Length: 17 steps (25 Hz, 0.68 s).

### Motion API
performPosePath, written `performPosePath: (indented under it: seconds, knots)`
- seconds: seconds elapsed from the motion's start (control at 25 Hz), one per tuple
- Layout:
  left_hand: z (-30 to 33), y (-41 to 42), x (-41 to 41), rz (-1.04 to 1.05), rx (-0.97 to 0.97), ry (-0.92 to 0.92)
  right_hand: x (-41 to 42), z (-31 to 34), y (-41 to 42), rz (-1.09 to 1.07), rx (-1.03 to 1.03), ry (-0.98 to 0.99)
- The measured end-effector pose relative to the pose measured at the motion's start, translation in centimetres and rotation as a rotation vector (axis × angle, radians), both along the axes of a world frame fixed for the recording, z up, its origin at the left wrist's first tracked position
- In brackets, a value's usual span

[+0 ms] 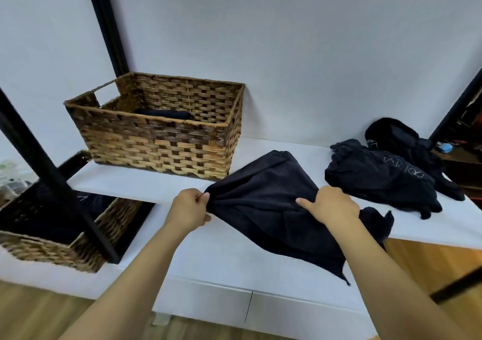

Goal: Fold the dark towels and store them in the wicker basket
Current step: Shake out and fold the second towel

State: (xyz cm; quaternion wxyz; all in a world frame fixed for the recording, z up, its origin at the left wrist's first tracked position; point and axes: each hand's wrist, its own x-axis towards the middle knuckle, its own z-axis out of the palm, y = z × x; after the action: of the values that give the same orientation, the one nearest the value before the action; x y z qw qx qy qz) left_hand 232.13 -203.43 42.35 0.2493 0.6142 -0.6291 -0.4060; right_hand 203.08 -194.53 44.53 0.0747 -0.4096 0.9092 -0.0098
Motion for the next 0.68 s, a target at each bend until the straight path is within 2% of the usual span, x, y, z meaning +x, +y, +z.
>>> performPosePath:
  seconds: [0.12, 0.28, 0.4, 0.48, 0.56, 0.68]
  knots:
    - [-0.7, 0.8, 0.1, 0.069, 0.117, 0.269, 0.2, -1.1, 0.8, 0.05, -0.077, -0.152]
    - [-2.0, 1.1, 0.3, 0.148, 0.147, 0.394, 0.6, -1.5, 1.7, 0.064, -0.353, -0.363]
    - [-2.8, 0.7, 0.6, 0.14, 0.15, 0.415, 1.2, -1.8, 2.6, 0.031, -0.556, -0.487]
    - [-3.3, 0.7, 0.9, 0.169, 0.119, 0.421, 1.8, -2.4, 2.8, 0.053, -0.557, -0.486]
    - [-3.9, 0.8, 1.3, 0.193, 0.143, 0.414, 2.2, -3.2, 2.5, 0.092, -0.462, -0.406]
    - [-5.2, 1.4, 2.2, 0.102, 0.206, 0.282, 2.8, -4.2, 2.6, 0.136, -0.383, -0.277]
